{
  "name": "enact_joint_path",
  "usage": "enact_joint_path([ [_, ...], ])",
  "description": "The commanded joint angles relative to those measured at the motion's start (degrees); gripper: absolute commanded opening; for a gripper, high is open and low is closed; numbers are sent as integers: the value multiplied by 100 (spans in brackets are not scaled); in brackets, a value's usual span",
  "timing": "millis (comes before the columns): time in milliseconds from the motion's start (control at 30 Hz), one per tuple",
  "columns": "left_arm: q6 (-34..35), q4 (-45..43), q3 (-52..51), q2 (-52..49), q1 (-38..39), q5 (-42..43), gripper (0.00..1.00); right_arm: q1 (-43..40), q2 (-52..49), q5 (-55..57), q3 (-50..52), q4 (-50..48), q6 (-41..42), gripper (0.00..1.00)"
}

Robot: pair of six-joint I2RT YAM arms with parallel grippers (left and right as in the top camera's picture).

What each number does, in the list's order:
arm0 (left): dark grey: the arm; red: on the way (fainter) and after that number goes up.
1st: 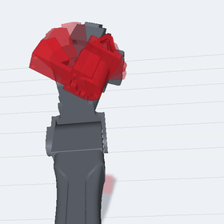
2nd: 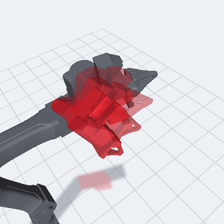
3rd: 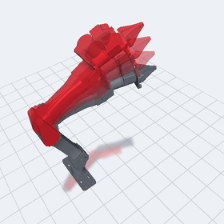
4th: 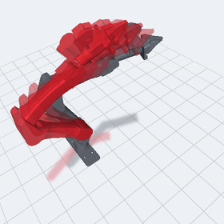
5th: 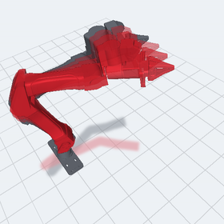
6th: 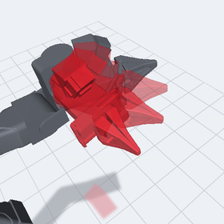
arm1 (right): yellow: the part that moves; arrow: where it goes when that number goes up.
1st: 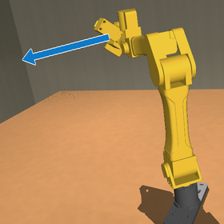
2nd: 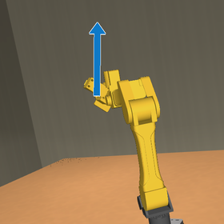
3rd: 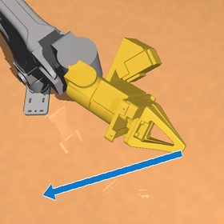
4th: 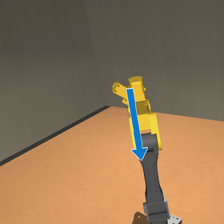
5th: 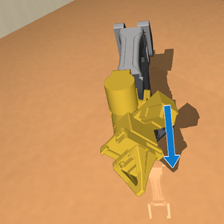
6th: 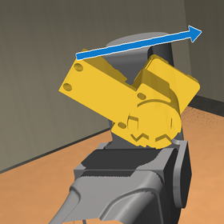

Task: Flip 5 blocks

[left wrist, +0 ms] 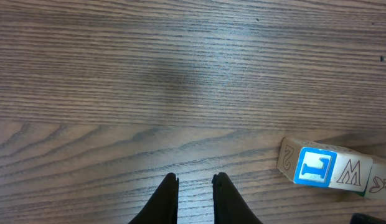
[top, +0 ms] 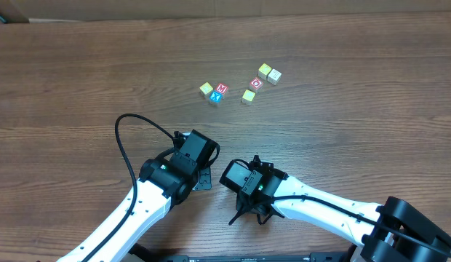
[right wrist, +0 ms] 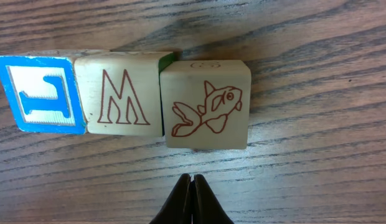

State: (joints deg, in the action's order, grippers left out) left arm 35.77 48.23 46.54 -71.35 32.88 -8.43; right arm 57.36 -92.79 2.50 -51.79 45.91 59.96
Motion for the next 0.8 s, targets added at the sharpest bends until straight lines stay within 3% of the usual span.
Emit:
enact_joint_path([
  [0,-109,-2,74,20,-35,-52,13,-22,37,136,33,-37,-15,4],
  [767,-109,68,74,20,-35,-52,12,-22,37,328,33,-92,-13,4],
])
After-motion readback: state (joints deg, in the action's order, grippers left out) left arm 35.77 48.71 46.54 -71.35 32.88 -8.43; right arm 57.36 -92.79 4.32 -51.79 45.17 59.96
